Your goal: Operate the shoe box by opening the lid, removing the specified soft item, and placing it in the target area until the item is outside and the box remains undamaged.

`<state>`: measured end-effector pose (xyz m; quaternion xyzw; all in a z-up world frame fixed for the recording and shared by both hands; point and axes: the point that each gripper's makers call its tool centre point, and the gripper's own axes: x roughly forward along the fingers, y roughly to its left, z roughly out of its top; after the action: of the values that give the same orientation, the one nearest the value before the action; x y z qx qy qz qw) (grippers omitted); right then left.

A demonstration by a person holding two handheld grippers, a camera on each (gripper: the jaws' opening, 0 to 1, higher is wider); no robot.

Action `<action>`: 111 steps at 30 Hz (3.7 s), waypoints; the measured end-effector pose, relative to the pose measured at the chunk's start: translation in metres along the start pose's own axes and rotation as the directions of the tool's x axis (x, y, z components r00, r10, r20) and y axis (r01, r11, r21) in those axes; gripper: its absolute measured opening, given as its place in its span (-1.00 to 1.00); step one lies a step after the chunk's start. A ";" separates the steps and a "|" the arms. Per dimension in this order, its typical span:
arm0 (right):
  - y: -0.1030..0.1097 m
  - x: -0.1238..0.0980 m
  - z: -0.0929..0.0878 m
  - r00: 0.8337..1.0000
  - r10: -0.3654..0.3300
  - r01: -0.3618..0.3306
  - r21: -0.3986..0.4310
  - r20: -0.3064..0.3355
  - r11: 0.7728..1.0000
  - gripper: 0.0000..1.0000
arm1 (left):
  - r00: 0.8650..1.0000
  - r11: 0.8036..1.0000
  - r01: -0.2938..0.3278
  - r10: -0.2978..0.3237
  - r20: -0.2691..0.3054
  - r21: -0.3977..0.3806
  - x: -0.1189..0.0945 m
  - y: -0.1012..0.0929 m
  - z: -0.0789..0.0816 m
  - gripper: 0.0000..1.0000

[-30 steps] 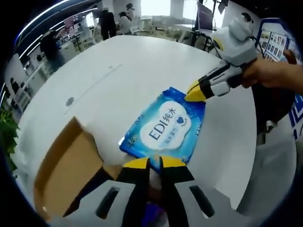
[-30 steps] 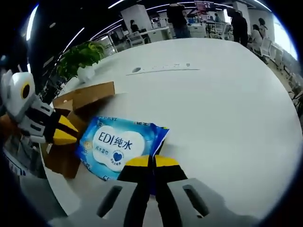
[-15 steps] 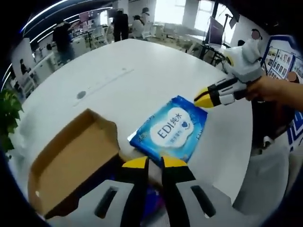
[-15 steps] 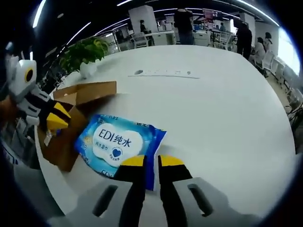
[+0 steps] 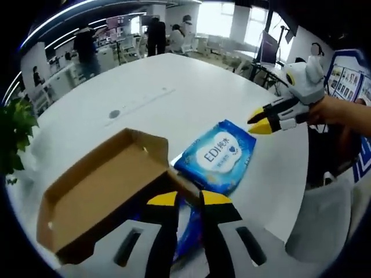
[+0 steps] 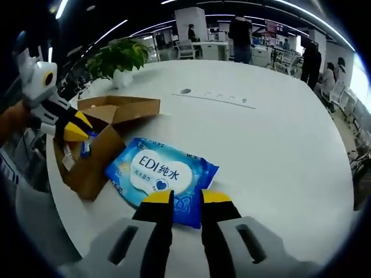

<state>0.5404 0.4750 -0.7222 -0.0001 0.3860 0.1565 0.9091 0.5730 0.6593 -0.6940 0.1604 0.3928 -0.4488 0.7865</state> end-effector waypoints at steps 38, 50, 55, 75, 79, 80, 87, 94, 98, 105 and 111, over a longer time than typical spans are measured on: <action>0.131 0.026 0.070 0.977 0.212 -0.205 -0.284 -0.006 0.937 -0.57 | 0.980 0.938 0.183 -0.149 -0.134 0.294 -0.009 0.018 -0.069 -0.38; 0.170 0.056 0.068 0.968 0.239 -0.250 -0.423 -0.080 0.871 -0.59 | 0.960 0.906 0.273 -0.234 -0.155 0.323 -0.004 0.021 -0.076 -0.73; 0.183 0.074 0.065 0.965 0.235 -0.261 -0.480 -0.114 0.838 -0.60 | 0.954 0.894 0.294 -0.250 -0.168 0.339 -0.004 0.020 -0.082 -0.79; 0.198 0.122 0.050 0.961 0.165 -0.263 -0.555 -0.221 0.789 -1.00 | 0.967 0.914 0.250 -0.217 -0.134 0.319 -0.014 0.035 -0.087 -1.00; 0.198 0.121 0.054 0.964 0.167 -0.258 -0.556 -0.209 0.790 -1.00 | 0.970 0.916 0.239 -0.211 -0.121 0.322 -0.020 0.036 -0.085 -1.00; 0.199 0.120 0.056 0.964 0.169 -0.258 -0.553 -0.206 0.792 -1.00 | 0.971 0.918 0.236 -0.211 -0.113 0.318 -0.023 0.037 -0.083 -1.00; 0.209 0.111 0.068 0.966 0.181 -0.255 -0.571 -0.183 0.780 -1.00 | 0.975 0.926 0.220 -0.201 -0.090 0.308 -0.034 0.039 -0.081 -1.00; 0.215 0.102 0.082 0.969 0.193 -0.249 -0.592 -0.157 0.767 -1.00 | 0.982 0.932 0.191 -0.178 -0.068 0.308 -0.047 0.039 -0.073 -1.00; 0.218 0.095 0.091 0.970 0.199 -0.242 -0.603 -0.137 0.760 -1.00 | 0.985 0.937 0.172 -0.164 -0.051 0.306 -0.056 0.039 -0.066 -1.00; 0.220 0.083 0.107 0.973 0.207 -0.226 -0.614 -0.102 0.756 -1.00 | 0.990 0.941 0.137 -0.140 -0.013 0.311 -0.074 0.037 -0.051 -1.00; 0.223 0.068 0.124 0.973 0.223 -0.211 -0.619 -0.059 0.757 -1.00 | 0.992 0.945 0.110 -0.124 0.024 0.309 -0.088 0.034 -0.037 -1.00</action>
<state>0.6082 0.7217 -0.6561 -0.2531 0.3019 0.3788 0.8375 0.5584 0.7515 -0.6541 0.2473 0.3100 -0.5535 0.7323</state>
